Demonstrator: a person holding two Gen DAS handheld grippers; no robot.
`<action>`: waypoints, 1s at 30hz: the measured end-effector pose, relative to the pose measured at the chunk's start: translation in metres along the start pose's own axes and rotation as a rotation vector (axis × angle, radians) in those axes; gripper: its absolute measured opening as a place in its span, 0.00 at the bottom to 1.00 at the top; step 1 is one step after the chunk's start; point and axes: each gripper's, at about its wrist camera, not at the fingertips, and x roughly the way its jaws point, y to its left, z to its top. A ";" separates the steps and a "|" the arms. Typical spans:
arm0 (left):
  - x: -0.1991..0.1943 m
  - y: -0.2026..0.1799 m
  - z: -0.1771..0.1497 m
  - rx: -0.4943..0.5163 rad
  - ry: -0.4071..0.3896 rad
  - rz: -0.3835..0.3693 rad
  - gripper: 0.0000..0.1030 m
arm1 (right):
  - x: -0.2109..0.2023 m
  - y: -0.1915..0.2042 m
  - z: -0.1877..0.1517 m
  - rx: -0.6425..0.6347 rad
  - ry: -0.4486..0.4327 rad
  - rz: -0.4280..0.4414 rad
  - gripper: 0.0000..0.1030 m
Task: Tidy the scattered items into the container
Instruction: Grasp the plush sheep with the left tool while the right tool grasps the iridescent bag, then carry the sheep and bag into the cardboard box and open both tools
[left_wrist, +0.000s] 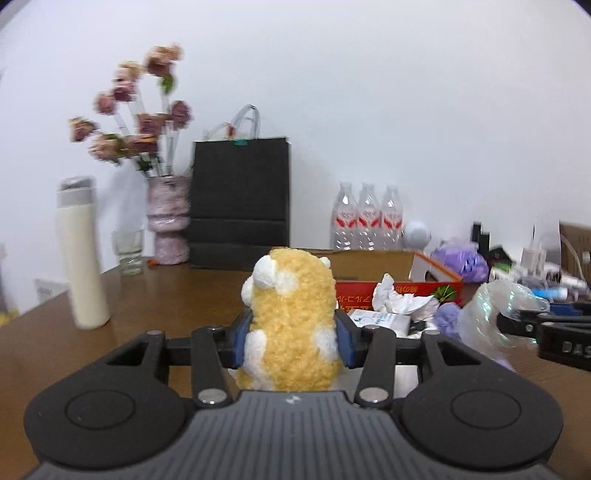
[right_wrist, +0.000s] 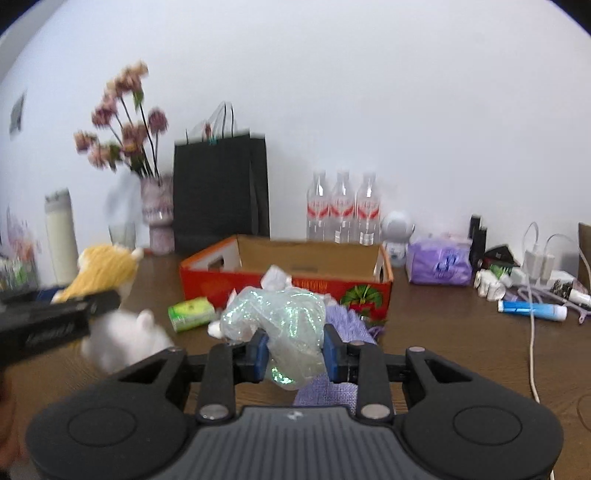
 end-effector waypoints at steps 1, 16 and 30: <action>-0.010 -0.002 -0.006 0.001 0.000 0.002 0.45 | -0.007 0.002 -0.005 -0.008 -0.018 -0.011 0.28; -0.062 -0.018 -0.016 0.051 -0.069 -0.014 0.45 | -0.075 0.027 -0.034 0.003 -0.043 -0.043 0.28; 0.207 0.014 0.142 -0.024 0.107 -0.021 0.46 | 0.135 -0.057 0.120 0.101 0.078 0.013 0.30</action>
